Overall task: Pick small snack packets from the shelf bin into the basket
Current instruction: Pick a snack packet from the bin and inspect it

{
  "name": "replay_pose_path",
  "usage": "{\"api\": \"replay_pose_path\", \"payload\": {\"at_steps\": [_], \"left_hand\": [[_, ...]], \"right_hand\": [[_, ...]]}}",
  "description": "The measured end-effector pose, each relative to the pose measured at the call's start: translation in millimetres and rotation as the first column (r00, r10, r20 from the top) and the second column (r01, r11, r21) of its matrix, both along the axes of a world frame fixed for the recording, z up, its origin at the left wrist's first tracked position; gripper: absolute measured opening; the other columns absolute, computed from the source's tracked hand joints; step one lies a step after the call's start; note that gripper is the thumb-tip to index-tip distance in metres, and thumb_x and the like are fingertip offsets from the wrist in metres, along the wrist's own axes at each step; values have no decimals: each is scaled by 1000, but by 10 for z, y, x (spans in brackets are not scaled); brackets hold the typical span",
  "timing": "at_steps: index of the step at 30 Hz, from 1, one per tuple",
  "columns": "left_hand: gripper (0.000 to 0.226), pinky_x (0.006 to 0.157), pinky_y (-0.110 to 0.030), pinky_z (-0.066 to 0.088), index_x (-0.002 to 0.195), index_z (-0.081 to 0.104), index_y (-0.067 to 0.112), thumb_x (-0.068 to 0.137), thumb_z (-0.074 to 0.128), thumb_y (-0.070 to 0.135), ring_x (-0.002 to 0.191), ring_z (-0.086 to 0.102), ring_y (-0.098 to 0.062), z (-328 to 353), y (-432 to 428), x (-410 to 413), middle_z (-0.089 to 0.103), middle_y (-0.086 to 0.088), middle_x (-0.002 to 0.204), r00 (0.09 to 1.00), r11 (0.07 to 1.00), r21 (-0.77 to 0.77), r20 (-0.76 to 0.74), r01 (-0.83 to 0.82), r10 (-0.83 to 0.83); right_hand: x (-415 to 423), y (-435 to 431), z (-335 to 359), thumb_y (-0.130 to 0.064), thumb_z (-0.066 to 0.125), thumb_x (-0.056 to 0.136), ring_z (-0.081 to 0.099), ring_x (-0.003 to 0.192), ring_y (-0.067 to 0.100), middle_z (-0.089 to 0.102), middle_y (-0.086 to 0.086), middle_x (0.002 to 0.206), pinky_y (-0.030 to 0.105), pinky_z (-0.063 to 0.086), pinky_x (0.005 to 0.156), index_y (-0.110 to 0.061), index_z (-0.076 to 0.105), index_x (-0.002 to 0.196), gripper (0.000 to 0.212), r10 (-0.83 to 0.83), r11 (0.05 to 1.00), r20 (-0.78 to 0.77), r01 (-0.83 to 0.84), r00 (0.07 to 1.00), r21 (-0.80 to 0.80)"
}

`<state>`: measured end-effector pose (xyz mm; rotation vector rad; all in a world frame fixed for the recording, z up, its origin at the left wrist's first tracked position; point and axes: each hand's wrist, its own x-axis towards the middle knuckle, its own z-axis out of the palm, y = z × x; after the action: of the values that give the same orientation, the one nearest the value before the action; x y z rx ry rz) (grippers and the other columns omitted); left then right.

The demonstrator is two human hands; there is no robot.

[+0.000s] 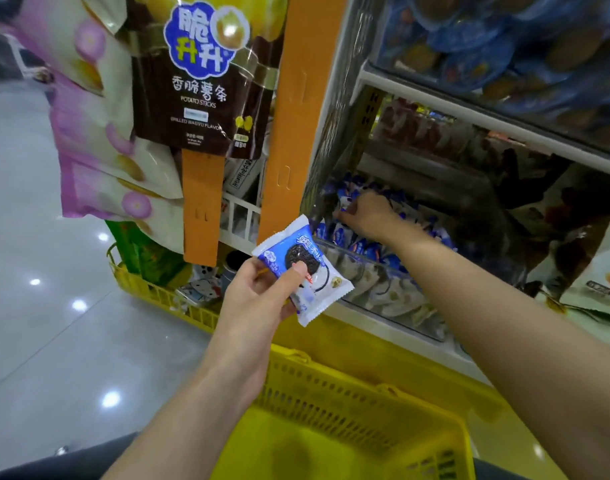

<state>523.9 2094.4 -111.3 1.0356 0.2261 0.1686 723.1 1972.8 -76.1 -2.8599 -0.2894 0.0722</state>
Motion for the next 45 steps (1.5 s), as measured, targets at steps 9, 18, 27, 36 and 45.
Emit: {"api": "replay_pose_path", "payload": {"at_steps": [9, 18, 27, 36, 45], "left_hand": [[22, 91, -39, 51, 102, 62, 28, 83, 67, 19, 95, 68, -19, 20, 70, 38, 72, -1, 99, 1000, 998, 56, 1, 1, -1], [22, 97, -40, 48, 100, 62, 19, 79, 69, 19, 94, 69, -15, 44, 45, 35, 73, -2, 100, 1000, 1000, 24, -22, 18, -17], [26, 78, -25, 54, 94, 66, 19, 71, 67, 31, 90, 69, -13, 94, -32, -28, 74, 1, 92, 998, 999, 11, 50, 44, -45], [56, 60, -17, 49, 105, 60, 19, 57, 70, 45, 72, 66, -3, 72, -144, -150, 73, 7, 85, 990, 988, 83, 48, 129, -133], [63, 93, -48, 50, 118, 58, 13, 64, 68, 44, 99, 67, -27, 72, -148, -197, 72, -8, 105, 940, 939, 60, -66, 340, -336]], "right_hand": [[116, 7, 7, -43, 62, 84, 46, 56, 19, 46, 5, 62, 27, 30, 46, -14, 39, 61, 44, -96, 994, -100, 89, 990, -69], [-167, -130, 64, -24, 61, 86, 61, 75, 23, 64, 10, 76, 29, 44, 65, -6, 63, 76, 21, -155, 935, 191, 82, 969, 345], [-1252, -250, 449, -20, 64, 86, 56, 65, -13, 62, -19, 77, 2, 41, 60, -20, 63, 90, 4, -98, 692, 416, -239, 904, 682], [-1756, -325, 235, -20, 58, 89, 47, 44, -6, 59, -9, 60, 9, 39, 43, -19, 66, 76, 14, 4, 631, -132, 100, 991, 769], [-1897, -362, 216, -36, 44, 96, 69, 87, 14, 73, 0, 93, 25, 56, 80, -14, 66, 101, 32, 236, 631, -338, 121, 911, 767]]}}
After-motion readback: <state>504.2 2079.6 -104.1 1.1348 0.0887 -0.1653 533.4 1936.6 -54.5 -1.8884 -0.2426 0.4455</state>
